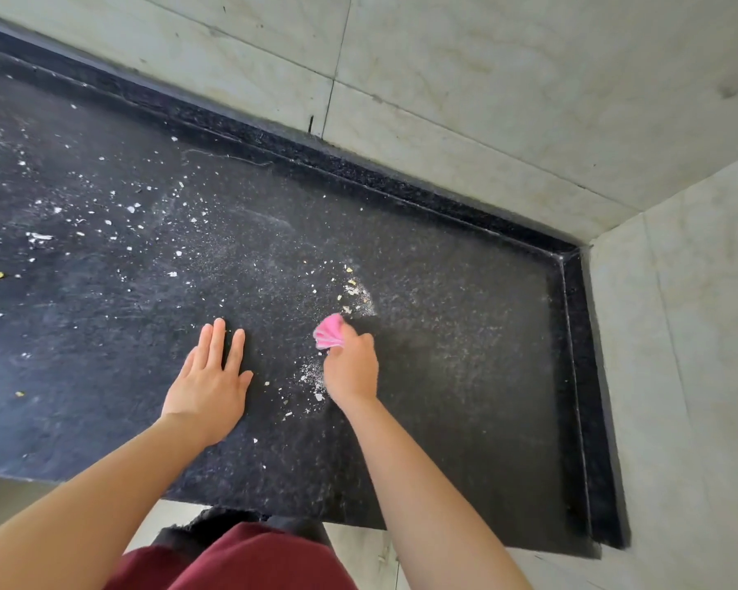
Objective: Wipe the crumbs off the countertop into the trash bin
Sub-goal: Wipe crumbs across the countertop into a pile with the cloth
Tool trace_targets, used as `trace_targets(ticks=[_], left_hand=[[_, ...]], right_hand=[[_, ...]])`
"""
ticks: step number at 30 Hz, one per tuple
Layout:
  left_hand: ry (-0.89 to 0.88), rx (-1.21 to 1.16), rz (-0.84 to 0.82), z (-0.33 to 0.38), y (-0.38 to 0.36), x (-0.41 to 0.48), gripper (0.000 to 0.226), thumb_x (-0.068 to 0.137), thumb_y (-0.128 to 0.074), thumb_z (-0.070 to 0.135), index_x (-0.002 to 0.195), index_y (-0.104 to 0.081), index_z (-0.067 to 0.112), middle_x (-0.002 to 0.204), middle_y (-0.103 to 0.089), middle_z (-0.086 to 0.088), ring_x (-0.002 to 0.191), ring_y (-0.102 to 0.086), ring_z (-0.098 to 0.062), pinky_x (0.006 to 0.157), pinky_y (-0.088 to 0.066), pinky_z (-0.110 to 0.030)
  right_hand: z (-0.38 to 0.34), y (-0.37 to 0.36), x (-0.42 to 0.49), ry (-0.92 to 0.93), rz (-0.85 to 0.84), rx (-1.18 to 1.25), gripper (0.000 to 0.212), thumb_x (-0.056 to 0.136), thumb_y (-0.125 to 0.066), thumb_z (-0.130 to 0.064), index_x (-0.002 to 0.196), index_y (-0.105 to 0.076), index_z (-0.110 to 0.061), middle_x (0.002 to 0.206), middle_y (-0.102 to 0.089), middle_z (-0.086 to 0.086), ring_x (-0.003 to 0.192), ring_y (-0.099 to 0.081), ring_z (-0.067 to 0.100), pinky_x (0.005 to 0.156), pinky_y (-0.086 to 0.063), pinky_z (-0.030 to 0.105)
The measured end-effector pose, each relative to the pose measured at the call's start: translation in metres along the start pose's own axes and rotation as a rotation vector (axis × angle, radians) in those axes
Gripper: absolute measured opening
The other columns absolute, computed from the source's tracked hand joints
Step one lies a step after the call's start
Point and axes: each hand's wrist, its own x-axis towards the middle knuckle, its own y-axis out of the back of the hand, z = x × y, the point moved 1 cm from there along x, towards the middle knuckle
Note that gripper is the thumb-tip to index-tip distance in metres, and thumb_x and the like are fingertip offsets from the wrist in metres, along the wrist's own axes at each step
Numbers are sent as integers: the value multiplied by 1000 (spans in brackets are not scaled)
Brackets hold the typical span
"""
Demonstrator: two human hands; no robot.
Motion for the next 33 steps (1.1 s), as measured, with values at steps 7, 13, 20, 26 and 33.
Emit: trace_targets(ticks=[7, 13, 20, 26, 33], left_hand=[[4, 15, 9, -1, -2, -1, 63, 100, -7, 41, 147, 20, 10, 156, 23, -16, 145, 19, -31, 121, -1, -38], [16, -17, 54, -1, -7, -3, 61, 99, -6, 43, 142, 27, 14, 156, 25, -13, 145, 21, -28, 118, 5, -36], [17, -71, 87, -2, -9, -5, 62, 99, -8, 45, 144, 22, 17, 156, 25, -10, 145, 22, -25, 117, 9, -35], [28, -186, 113, -8, 3, -2, 66, 100, -19, 42, 151, 10, 12, 159, 18, -6, 143, 23, -17, 116, 9, -31], [337, -287, 222, -58, 28, 30, 71, 99, -32, 37, 150, -1, -1, 159, 8, -18, 147, 8, -30, 120, -4, -43]], right_hand=[[15, 56, 27, 67, 61, 107, 29, 85, -44, -7, 101, -67, -15, 95, -67, 6, 88, -61, 23, 70, -42, 29], [72, 114, 108, -280, 285, -80, 40, 95, -37, -6, 129, -57, -13, 125, -48, 19, 97, -56, 36, 77, -40, 31], [-2, 17, 68, -3, 263, 42, 47, 91, -39, 1, 128, -59, -20, 119, -48, 5, 91, -59, 26, 77, -39, 27], [-36, -1, 43, 221, -190, 208, 45, 88, -39, -1, 109, -69, -28, 105, -53, 1, 92, -58, 14, 80, -46, 22], [-4, 90, 147, 35, 205, -57, 34, 83, -41, -7, 100, -69, -15, 99, -66, 15, 97, -60, 31, 83, -49, 37]])
